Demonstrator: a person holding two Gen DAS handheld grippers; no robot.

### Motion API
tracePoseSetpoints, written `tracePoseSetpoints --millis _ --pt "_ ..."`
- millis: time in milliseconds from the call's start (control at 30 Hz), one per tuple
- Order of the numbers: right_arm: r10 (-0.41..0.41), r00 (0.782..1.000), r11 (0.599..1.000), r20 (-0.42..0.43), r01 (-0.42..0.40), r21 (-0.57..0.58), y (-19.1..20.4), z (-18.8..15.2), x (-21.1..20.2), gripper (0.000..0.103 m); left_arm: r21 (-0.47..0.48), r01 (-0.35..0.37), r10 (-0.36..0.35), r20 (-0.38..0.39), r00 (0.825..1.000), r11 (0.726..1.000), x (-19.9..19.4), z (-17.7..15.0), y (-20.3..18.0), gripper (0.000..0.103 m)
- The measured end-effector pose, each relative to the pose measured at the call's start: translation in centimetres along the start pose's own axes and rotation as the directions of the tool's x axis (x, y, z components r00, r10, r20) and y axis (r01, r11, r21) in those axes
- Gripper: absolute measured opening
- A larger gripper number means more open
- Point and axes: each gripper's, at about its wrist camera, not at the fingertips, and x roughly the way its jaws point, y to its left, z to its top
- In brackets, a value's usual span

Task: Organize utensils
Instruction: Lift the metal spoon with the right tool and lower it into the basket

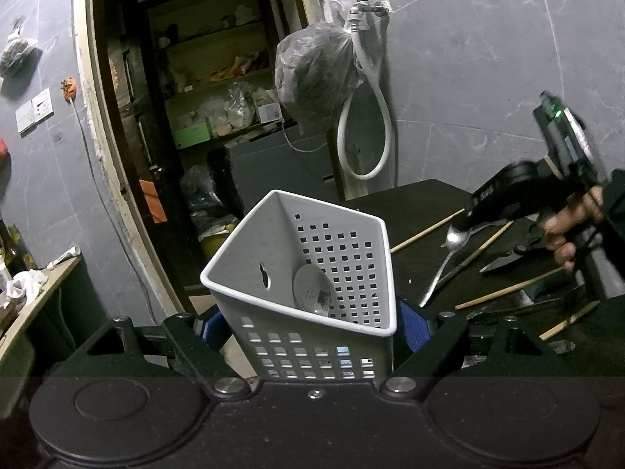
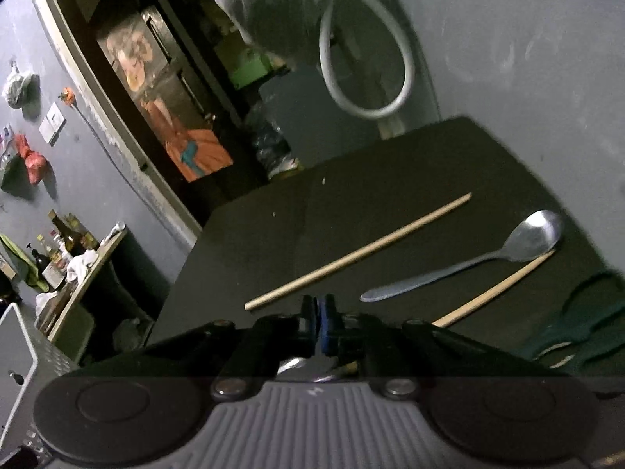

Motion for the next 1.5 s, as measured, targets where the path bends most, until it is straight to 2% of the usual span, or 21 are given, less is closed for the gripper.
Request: tracePoseSetpoints --millis 267,433,567,700,867,1033,1167,1500 --pt "-0.073 0.99 0.987 0.121 0.09 -0.135 3.6 0.6 -5.1 0.003 0.001 0.0 0.0 0.001 1.0 1.0 -0.1 0.1 0.0 0.086" --pt "-0.071 0.977 0.973 0.199 0.112 -0.2 6.3 1.0 -8.7 0.003 0.001 0.001 -0.001 0.002 1.0 1.0 -0.2 0.1 -0.1 0.086" --pt "-0.064 0.962 0.971 0.265 0.122 -0.208 7.9 1.5 -11.4 0.003 0.001 0.0 0.0 0.002 1.0 1.0 -0.1 0.1 -0.1 0.086" --pt "-0.042 0.948 0.974 0.315 0.11 -0.199 9.2 2.0 -13.7 0.003 0.001 0.0 0.0 0.002 1.0 1.0 -0.1 0.1 -0.1 0.086" --pt "0.06 0.937 0.97 0.343 0.026 -0.242 11.7 3.0 -16.1 0.003 0.001 0.0 0.0 0.002 1.0 1.0 -0.1 0.1 -0.1 0.086" --pt "0.155 0.924 0.94 0.349 -0.03 -0.339 15.0 2.9 -16.6 0.003 0.001 0.0 0.0 0.002 1.0 1.0 -0.1 0.1 -0.1 0.086" --pt "0.2 0.928 0.908 0.314 -0.056 -0.414 17.4 1.9 -15.4 0.003 0.001 0.0 0.0 0.002 1.0 1.0 -0.1 0.1 -0.1 0.086" --pt "0.219 0.944 0.832 0.246 -0.05 -0.552 21.2 -1.3 -14.3 0.003 0.001 -0.001 0.001 0.002 1.0 1.0 -0.1 0.1 -0.2 0.086"
